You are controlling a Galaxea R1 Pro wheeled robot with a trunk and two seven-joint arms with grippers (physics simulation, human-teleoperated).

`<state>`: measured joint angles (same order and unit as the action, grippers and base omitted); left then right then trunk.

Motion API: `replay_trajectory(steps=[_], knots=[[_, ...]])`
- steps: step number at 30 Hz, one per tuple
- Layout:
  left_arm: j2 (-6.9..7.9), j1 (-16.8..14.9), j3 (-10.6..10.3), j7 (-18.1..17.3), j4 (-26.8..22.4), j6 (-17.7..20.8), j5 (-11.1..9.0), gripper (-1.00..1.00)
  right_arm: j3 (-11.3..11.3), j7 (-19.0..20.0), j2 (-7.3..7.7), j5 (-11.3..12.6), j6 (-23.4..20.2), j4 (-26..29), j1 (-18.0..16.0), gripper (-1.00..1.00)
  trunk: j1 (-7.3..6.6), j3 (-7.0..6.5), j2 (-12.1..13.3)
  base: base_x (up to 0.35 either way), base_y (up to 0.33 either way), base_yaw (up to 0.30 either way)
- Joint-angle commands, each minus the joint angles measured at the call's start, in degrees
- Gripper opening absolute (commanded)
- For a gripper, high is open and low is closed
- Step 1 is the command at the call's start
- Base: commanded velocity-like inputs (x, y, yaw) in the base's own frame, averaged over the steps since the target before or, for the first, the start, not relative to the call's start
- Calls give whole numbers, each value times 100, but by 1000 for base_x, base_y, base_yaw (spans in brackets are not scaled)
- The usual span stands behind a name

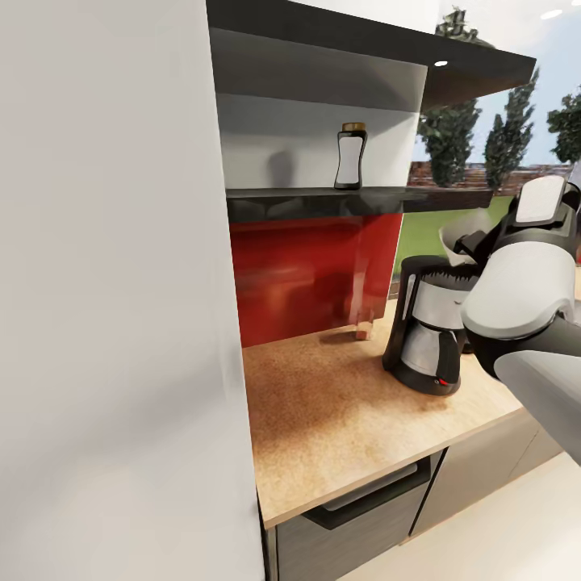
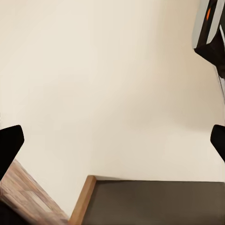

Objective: Set up a coffee station on the kitchen countertop: keep the coffee maker on the countertop, move the bottle of coffee from the kitchen shelf to the counter next to the coffee maker, place a paper coffee filter on top of the coffee maker, put the saucer next to the coffee maker with the coffee cup on the saucer, and place the electric kettle next to the coffee maker.

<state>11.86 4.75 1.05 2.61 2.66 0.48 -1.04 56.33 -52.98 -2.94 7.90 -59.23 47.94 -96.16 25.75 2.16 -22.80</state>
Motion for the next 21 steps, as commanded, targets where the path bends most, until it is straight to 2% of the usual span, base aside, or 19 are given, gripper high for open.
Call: replay_trajectory(steps=[1, 3, 6, 12, 17, 21], knots=[[0, 2, 9, 17, -3, 8, -10, 100, 9, -192, -2, 63, 3, 8, -8, -100, 4, 12, -12, 0, 0, 0], [0, 10, 9, 54, 2, 16, -10, 100, 9, -466, 2, 71, 10, 16, -8, -100, 4, 12, -12, 0, 0, 0], [0, 50, 9, 153, -1, 21, -10, 100, 9, -655, 0, 78, 15, 21, -8, -100, 4, 12, -12, 0, 0, 0], [0, 84, 9, 243, -1, 27, -10, 100, -6, -718, -4, 79, 17, 35, -8, -100, 4, 12, -12, 9, 0, 0], [3, 87, 9, 249, 0, 31, -19, 100, -8, -722, 4, 72, 10, 49, -8, -100, 4, 12, -12, 205, 0, 0], [1, 87, 9, 249, 4, 31, -19, 100, -8, -724, 7, 71, 8, 56, -8, -100, 4, 12, -12, 73, 0, 0]])
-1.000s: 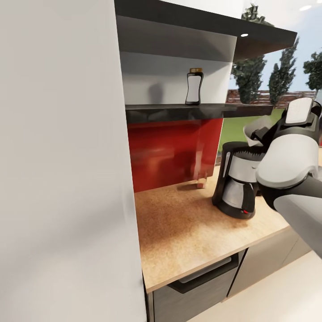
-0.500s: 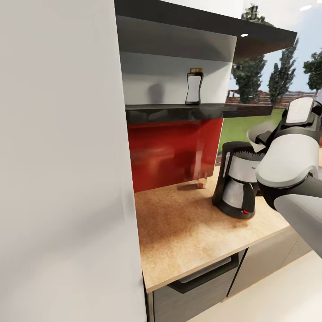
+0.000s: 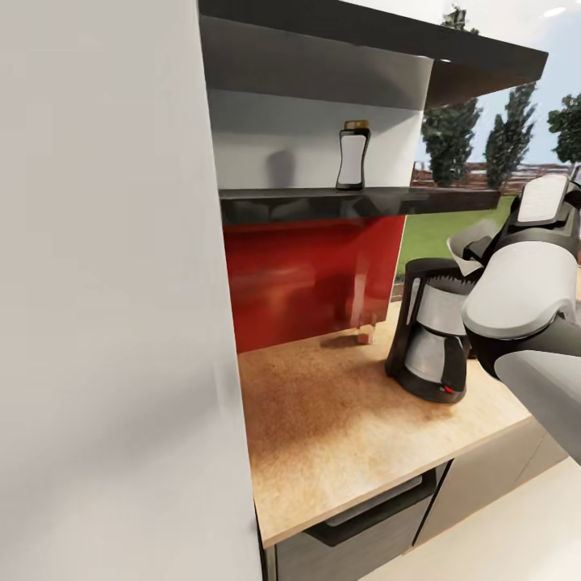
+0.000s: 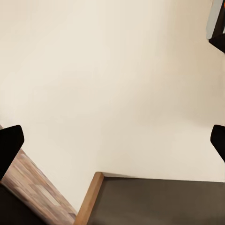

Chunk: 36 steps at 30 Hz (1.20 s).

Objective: Set up a coffee station on the kitchen countertop: keep the coffee maker on the countertop, move the bottle of coffee from the kitchen shelf to the counter next to the coffee maker, place a paper coffee filter on top of the coffee maker, put the saucer next to the coffee maker with the coffee cup on the saucer, and place the electric kettle next to the coffee maker.

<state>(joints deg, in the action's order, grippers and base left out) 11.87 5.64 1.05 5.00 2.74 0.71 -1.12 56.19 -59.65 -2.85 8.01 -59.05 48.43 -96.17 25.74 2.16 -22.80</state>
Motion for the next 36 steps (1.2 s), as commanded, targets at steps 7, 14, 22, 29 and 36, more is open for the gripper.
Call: replay_trajectory(steps=[7, 14, 22, 29, 36], knots=[[-1, 0, 9, 10, -8, 15, -11, 100, 123, -65, 2, 52, -10, 1, 17, -100, 4, 12, -12, 29, 0, 0], [-1, 0, 9, 16, -10, 106, -11, 100, 195, -65, 4, 44, -10, 10, 27, -100, 4, 12, -12, 161, 0, 0], [2, 0, 9, 18, -11, 117, -16, 100, 207, -65, 17, 43, -10, 32, 35, -100, 4, 12, -12, 76, -55, 0], [0, 4, 18, 26, -11, 120, -20, 100, 208, -65, 21, 43, -10, 35, 37, -100, 4, 12, -12, 150, -134, 0], [-1, 29, 18, 27, -11, 122, -20, 100, 208, -129, 21, 43, -14, 35, 37, -100, 4, 12, -12, 6, -34, 0]])
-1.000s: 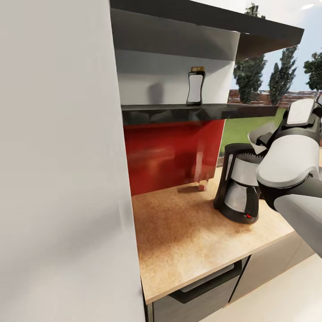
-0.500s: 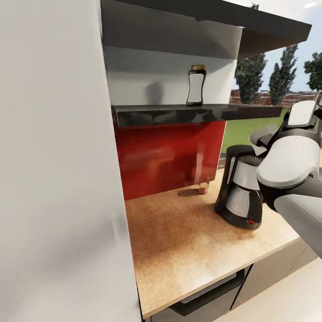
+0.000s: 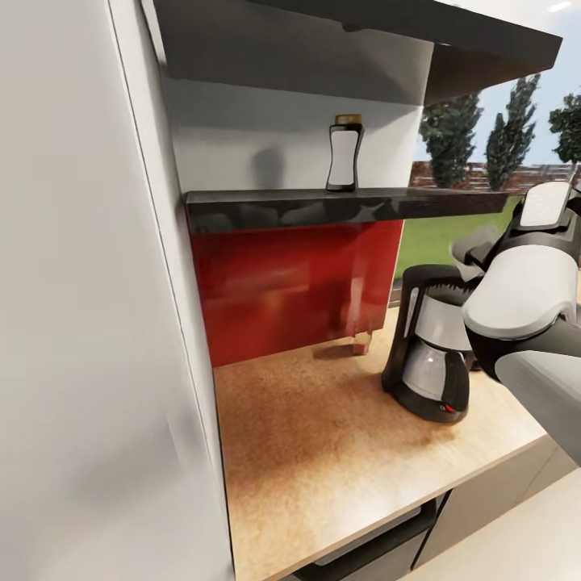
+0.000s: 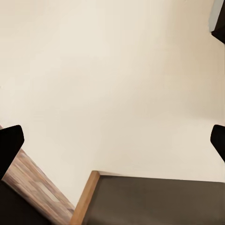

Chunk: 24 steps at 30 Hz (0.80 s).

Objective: Set up a coffee station on the kitchen countertop: keep the coffee maker on the countertop, move the bottle of coffee from the kitchen shelf to the counter next to the coffee maker, place a paper coffee filter on top of the coffee maker, put the saucer next to the coffee maker with the coffee cup on the saucer, and place the electric kettle next to the coffee maker.

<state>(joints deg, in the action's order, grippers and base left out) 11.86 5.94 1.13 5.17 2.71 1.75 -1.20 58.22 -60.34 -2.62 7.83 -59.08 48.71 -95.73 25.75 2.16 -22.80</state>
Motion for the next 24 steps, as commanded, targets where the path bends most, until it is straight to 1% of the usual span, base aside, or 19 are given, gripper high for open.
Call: replay_trajectory(steps=[1, 6, 14, 16, 19, 20, 24], knots=[[0, 1, 10, 10, -8, 18, -12, 100, 6, -114, -2, 61, -9, 7, -7, -100, 4, 12, -12, 0, -35, 0], [0, 3, 10, 10, -8, 18, -12, 100, 6, -356, -2, 67, -7, 7, -7, -100, 4, 12, -12, 0, -14, 0], [0, 2, 4, 19, -8, 18, -12, 100, 6, -425, -11, 61, -9, 7, -6, -100, 4, 12, -12, 0, 0, 0], [0, 1, 3, 23, -8, 18, -12, 100, 6, -500, -11, 61, -8, 7, -7, -100, 4, 12, -12, 0, 0, 0], [0, 2, 2, 26, -8, 18, -12, 100, 6, -835, -8, 69, 1, 7, -4, -100, 4, 12, -12, 0, 0, 0], [0, 1, 1, 27, -8, 18, -12, 100, 6, -890, -9, 70, 3, 7, -5, -100, 4, 12, -12, 0, 0, 0], [0, 1, 3, 28, -8, 21, -12, 100, 6, -972, -15, 70, 9, 3, -6, -100, 4, 12, -12, 0, 0, 0]])
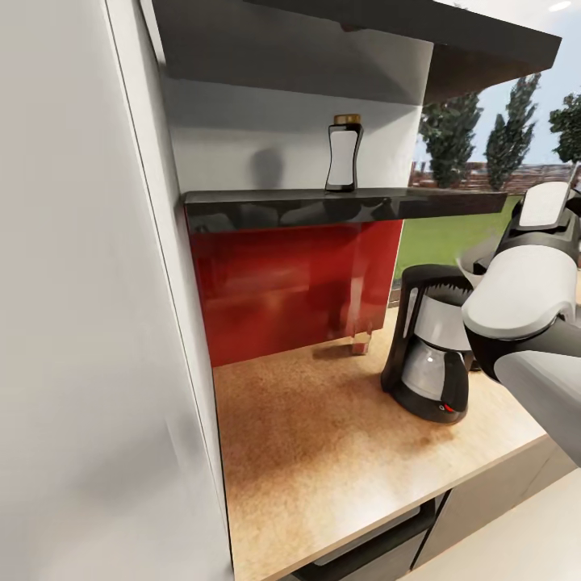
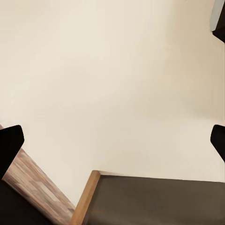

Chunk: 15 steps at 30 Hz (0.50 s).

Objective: Set up a coffee station on the kitchen countertop: keep the coffee maker on the countertop, move the bottle of coffee from the kitchen shelf to the counter next to the coffee maker, place a paper coffee filter on top of the coffee maker, put the saucer next to the coffee maker with the coffee cup on the saucer, and place the electric kettle next to the coffee maker.

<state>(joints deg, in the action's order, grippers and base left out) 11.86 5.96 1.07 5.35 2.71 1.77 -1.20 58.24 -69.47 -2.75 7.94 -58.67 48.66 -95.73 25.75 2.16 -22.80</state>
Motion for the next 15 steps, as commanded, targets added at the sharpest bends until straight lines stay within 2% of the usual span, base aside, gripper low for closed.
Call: replay_trajectory(steps=[1, 8, 11, 15], knots=[[0, 0, 12, 10, -8, 21, -12, 100, 3, -67, -3, 58, -32, 6, -5, -100, 4, 12, -12, 0, 0, 0], [0, -2, 12, 10, -8, 17, -12, 100, 23, -84, -25, 58, -31, -8, -7, -100, 4, 12, -12, 0, 0, 0], [0, 1, 9, 10, -8, 16, -12, 100, 223, -79, -31, 58, -31, -26, -7, -100, 4, 12, -12, 0, 0, 0], [0, 0, 10, 16, -8, 15, -12, 100, 306, -82, -39, 58, -31, -35, -6, -100, 4, 12, -12, 0, 0, 0]])
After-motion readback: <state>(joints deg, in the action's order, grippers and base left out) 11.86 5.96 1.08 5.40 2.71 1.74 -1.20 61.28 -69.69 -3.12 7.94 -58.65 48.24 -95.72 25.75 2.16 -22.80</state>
